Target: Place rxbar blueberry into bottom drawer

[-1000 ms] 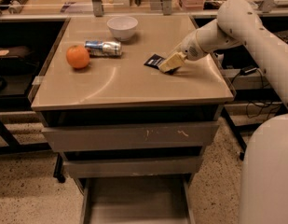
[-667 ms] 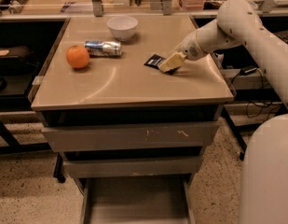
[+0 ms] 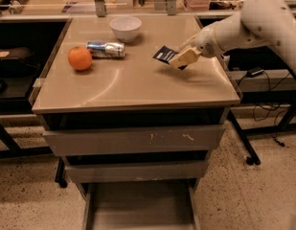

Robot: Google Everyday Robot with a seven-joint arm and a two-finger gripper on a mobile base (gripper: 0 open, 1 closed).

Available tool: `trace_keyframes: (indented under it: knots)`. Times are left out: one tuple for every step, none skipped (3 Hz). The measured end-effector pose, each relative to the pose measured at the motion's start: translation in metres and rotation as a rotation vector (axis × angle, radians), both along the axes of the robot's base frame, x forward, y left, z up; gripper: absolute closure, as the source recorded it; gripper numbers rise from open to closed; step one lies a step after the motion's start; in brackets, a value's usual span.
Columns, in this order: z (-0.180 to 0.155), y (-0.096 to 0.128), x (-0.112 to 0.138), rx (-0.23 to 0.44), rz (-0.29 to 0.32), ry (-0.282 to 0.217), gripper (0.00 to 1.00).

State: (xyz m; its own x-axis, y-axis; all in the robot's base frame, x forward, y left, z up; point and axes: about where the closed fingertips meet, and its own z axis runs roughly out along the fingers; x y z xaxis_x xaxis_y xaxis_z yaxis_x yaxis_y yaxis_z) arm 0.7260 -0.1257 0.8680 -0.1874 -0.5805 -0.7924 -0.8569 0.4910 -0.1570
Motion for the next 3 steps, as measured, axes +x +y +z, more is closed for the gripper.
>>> trace_keyframes:
  knots:
    - [0.037,-0.019,-0.050,0.036,-0.037,-0.116,1.00]
    - [0.016,-0.045,-0.100,0.046,-0.079,-0.118,1.00]
    - [-0.029,-0.070,-0.146,0.050,-0.127,-0.058,1.00]
